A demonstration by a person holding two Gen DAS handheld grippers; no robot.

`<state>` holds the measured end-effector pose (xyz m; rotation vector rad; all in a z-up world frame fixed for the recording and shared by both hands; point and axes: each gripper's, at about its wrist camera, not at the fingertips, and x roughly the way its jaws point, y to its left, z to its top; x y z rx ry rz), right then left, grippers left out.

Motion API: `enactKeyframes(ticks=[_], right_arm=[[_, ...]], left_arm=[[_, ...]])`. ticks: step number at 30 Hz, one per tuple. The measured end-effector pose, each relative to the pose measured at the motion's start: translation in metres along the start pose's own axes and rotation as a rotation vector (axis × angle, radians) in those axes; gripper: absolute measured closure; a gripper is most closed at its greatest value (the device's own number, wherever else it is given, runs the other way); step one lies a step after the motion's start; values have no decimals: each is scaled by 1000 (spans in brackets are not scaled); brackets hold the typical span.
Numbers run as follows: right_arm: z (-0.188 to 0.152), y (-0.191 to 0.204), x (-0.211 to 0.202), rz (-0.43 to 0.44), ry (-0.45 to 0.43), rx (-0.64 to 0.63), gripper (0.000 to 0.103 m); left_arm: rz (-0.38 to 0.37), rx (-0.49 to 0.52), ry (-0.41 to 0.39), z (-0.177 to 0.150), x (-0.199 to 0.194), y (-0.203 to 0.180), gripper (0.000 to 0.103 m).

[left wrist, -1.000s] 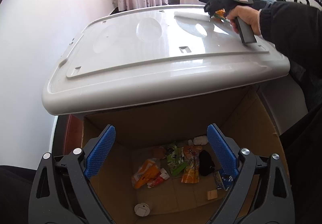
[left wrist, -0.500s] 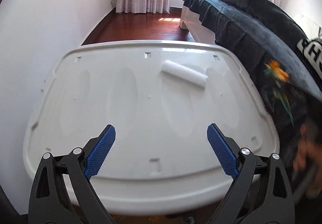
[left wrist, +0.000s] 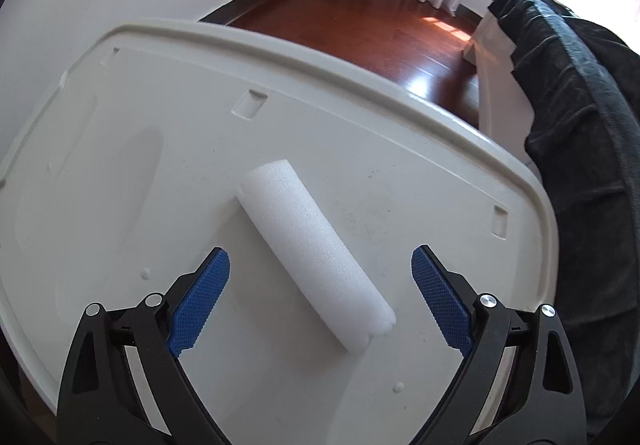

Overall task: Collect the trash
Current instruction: 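Grasp the white foam tube with the left gripper while the right grasps the orange dinosaur toy, then carry the foam tube with the left gripper over the box while the right carries the dinosaur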

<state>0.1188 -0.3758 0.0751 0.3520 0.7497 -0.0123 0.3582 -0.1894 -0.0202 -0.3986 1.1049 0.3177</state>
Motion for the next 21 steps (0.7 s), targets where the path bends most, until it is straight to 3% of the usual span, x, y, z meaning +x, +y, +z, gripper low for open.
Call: enactKeyframes(ticks=[2,3,5,6,7,13,16,21], right_arm=[[2,-2,-2,9,-7,13,55],[3,-3,-2,9,-11,22,55],[3,-4,-4,9,-14,32,55],[1,-5,-8,9,-15,36,55],[3,-6,-8,9,-17,42,55],[3,-6,-7,-18,-21,43,55],[1,-2,-4,-36,-18,25,55],[-1,11,2,-14,-4,16,55]], left_arm=[[17,-19,48,-2,21,-1,12],[68,13,1,-3,20,-7,12],[71,53,-34,-8,21,-11,13],[62,62,-63,-11,18,-10,29],[45,89,-96,-13,14,-12,61],[-70,198,-128,-23,1,2,79],[-93,273,-145,-31,-16,18,82],[-132,418,-235,-60,-82,70,82]])
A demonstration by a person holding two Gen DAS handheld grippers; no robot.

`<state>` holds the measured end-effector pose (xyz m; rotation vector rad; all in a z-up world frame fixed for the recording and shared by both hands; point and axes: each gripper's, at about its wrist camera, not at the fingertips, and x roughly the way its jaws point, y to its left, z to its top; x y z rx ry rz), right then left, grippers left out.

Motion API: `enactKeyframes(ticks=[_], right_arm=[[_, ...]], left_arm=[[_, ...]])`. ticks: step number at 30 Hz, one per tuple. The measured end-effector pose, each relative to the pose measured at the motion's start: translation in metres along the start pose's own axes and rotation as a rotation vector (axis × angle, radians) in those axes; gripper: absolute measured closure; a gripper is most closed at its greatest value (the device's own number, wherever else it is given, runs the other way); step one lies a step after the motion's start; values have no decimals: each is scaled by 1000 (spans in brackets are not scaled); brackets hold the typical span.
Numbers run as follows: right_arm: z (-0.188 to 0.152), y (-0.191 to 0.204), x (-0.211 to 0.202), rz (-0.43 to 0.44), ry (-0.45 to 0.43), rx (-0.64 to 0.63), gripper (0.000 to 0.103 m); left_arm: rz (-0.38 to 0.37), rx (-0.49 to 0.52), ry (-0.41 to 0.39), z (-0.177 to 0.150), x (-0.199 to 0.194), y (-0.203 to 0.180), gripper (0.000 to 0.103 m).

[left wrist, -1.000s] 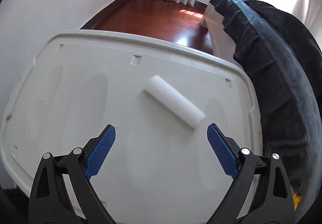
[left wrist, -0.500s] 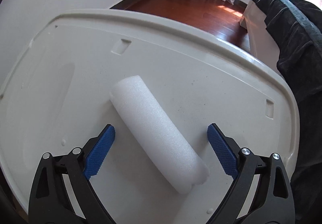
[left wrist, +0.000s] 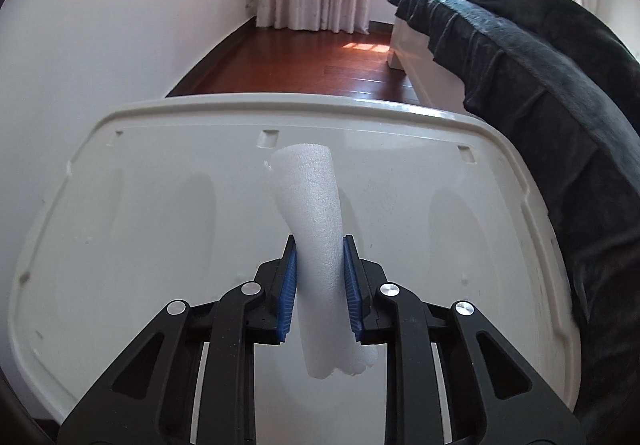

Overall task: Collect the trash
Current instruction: 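Carry the foam tube with the left gripper over the box while the right carries the dinosaur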

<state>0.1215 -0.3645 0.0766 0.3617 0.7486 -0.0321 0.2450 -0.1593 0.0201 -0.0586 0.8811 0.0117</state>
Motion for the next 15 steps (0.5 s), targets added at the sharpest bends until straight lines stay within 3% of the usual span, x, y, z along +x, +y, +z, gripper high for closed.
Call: enactKeyframes(ticks=[8,10,15], right_arm=[[-31,59,-6,98,21,-86,55],[-55,77,-18,110,24,-138,55],[-152,109,-51,119,76,-260,55]], left_arm=[[-5,152,-42,-94,-130,66,82],[2,169,-46,-116,-152,79,82],[20,155,-53,-179,-196,119,82]])
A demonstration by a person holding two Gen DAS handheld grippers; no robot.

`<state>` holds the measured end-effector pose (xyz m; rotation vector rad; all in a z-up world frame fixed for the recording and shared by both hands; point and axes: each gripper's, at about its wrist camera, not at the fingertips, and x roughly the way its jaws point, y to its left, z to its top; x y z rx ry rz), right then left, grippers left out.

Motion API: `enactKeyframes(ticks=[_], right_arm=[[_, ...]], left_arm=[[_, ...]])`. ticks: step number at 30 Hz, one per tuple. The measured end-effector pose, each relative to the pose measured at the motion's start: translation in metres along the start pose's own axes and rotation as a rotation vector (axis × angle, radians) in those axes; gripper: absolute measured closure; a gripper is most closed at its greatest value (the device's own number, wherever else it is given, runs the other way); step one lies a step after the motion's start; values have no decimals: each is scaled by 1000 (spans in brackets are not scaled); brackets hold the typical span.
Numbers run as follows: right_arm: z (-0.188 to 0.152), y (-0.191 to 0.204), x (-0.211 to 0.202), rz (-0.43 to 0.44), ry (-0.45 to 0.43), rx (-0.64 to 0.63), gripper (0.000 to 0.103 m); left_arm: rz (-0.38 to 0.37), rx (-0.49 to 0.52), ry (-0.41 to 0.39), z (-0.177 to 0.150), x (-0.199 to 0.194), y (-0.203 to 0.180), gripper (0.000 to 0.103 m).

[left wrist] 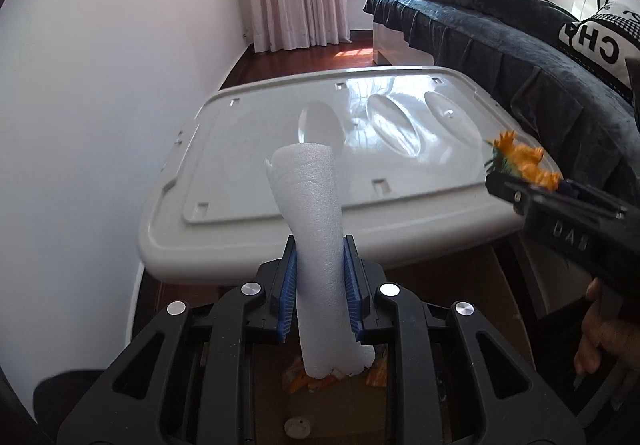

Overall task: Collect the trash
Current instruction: 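Carry the foam tube with the left gripper over the box while the right carries the dinosaur, then open the left gripper to drop the foam tube while the right drops the dinosaur into the box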

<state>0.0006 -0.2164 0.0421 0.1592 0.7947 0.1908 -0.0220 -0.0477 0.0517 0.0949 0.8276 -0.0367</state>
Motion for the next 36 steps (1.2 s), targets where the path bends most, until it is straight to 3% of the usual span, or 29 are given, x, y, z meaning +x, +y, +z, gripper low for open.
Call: enactKeyframes(ticks=[5,10,17,36], right_arm=[[-68,26,-18,-23,45,-62,55],[-91,29,-15,-56,66,-100,55],[-97,26,-1,-69,115,-94,55],[-99,22,3,-63,126,-69,55]], left_arm=[[-22,-34,68,-57,0,15,82],[-61,-73,185,-94,32,23,82],[-85,-127,248,-101,50,33,82],[-64,-95,257,-105,52,27,82]])
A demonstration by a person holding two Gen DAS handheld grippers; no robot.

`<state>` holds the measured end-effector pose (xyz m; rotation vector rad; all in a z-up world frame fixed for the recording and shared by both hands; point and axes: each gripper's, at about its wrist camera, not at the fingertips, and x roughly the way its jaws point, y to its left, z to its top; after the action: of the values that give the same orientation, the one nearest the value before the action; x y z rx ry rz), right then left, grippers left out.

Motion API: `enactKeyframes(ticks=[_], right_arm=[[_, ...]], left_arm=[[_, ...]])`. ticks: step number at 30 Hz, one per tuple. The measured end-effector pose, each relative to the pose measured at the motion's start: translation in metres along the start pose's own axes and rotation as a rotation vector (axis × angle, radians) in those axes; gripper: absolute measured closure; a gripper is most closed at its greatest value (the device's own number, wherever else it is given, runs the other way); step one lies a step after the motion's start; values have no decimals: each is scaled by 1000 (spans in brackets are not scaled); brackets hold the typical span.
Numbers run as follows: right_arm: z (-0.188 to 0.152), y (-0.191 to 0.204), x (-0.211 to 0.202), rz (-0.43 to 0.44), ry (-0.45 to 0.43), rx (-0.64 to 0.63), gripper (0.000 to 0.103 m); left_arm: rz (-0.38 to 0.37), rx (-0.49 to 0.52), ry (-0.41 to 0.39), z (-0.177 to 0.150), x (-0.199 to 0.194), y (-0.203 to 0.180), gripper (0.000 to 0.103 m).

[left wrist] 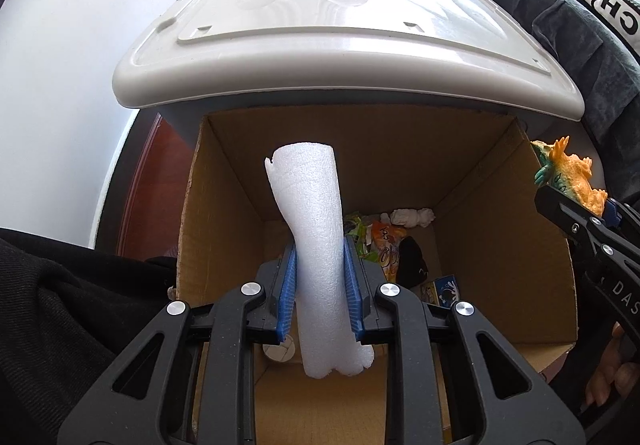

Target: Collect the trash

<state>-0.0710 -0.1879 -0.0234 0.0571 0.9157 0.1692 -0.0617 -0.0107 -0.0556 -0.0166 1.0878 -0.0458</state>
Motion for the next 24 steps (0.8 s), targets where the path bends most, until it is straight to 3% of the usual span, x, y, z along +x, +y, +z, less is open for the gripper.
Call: enactKeyframes(ticks=[2,3,4,5,6,9,18,19,22,24], right_arm=[[0,0,0,1,1,-1,54],[1,0,1,-2,7,-2,54],[1,0,2,-7,9,0,48],[1,-1,1,-20,3,7,31],[2,-2,-2,-29,-13,14,27],[3,-5,-5,-26,-38,29,26],[3,-11,-5,-44,-35,55,26],[3,-11,-6,-48,-37,58,25],[3,-13,-10,-99,-67,66,6],[4,-14,-14,-135,-104,66,5]], left_arm=[[1,-1,-5,0,-1,0,77],[12,-5,-12,0,-2,0,66],[12,-7,-11,1,-3,0,36],[20,-15,-12,1,-4,0,19],[32,-20,-29,1,-7,0,9],[10,-16,-55,1,-11,-1,9],[22,-18,-24,1,-5,0,9],[22,-21,-24,1,-5,1,9],[20,-29,-26,2,-6,2,9],[29,-38,-15,4,-4,3,9]])
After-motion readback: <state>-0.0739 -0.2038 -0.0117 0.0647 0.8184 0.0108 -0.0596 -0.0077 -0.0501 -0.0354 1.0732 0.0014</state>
